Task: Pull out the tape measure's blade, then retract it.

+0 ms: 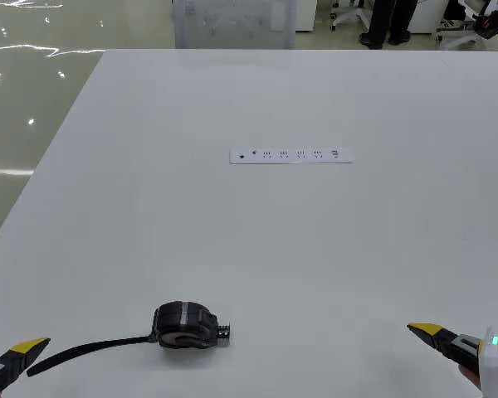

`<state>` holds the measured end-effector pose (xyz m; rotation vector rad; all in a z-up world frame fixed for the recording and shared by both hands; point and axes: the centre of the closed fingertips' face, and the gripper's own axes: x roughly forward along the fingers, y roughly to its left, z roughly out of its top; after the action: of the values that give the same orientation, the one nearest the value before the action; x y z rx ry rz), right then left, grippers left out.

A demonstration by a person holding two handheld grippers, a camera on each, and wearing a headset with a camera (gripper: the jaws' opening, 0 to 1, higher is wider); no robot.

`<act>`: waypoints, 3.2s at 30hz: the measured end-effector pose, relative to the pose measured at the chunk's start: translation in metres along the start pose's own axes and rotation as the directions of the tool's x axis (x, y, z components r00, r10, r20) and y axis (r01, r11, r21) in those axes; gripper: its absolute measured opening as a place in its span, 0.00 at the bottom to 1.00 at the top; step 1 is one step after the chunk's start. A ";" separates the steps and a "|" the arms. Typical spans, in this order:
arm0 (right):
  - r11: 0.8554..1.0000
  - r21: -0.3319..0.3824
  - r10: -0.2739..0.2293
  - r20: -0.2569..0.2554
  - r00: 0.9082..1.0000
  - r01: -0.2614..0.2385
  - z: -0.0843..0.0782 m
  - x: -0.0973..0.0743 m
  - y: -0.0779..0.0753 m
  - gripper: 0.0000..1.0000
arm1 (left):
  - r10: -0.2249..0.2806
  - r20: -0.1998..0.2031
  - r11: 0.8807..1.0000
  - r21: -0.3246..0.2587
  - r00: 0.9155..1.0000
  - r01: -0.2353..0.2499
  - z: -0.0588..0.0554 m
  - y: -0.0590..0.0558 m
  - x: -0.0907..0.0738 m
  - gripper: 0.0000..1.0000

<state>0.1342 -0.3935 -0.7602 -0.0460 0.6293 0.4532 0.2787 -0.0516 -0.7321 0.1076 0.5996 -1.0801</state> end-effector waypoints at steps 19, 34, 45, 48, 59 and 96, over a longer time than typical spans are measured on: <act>0.999 -0.030 0.012 -0.036 0.999 -0.013 -0.008 0.000 0.005 0.87 | -0.004 -0.012 1.000 0.008 1.000 0.004 0.001 0.003 -0.001 0.99; 0.999 -0.033 0.023 -0.037 0.999 -0.024 -0.006 0.002 0.005 0.86 | -0.030 -0.031 0.999 0.022 0.999 0.030 0.002 0.000 0.003 0.97; 0.996 -0.064 0.057 -0.041 0.998 -0.060 0.004 0.014 0.005 0.84 | -0.097 -0.073 0.991 0.088 0.993 0.103 0.015 0.000 0.022 0.94; 0.996 -0.066 0.063 -0.041 0.997 -0.066 0.007 0.017 0.004 0.84 | -0.115 -0.083 0.987 0.104 0.990 0.123 0.018 0.001 0.027 0.93; 0.992 -0.080 0.097 -0.047 0.994 -0.101 0.016 0.033 0.008 0.82 | -0.174 -0.131 0.967 0.162 0.976 0.194 0.024 -0.003 0.048 0.91; 0.981 -0.059 0.182 -0.059 0.982 -0.185 0.027 0.071 0.029 0.80 | -0.299 -0.266 0.880 0.294 0.917 0.372 0.019 -0.013 0.102 0.61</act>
<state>0.1880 -0.3347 -0.7765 -0.0619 0.6744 0.6529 0.3094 -0.1458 -0.7658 0.4388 0.6334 -1.5227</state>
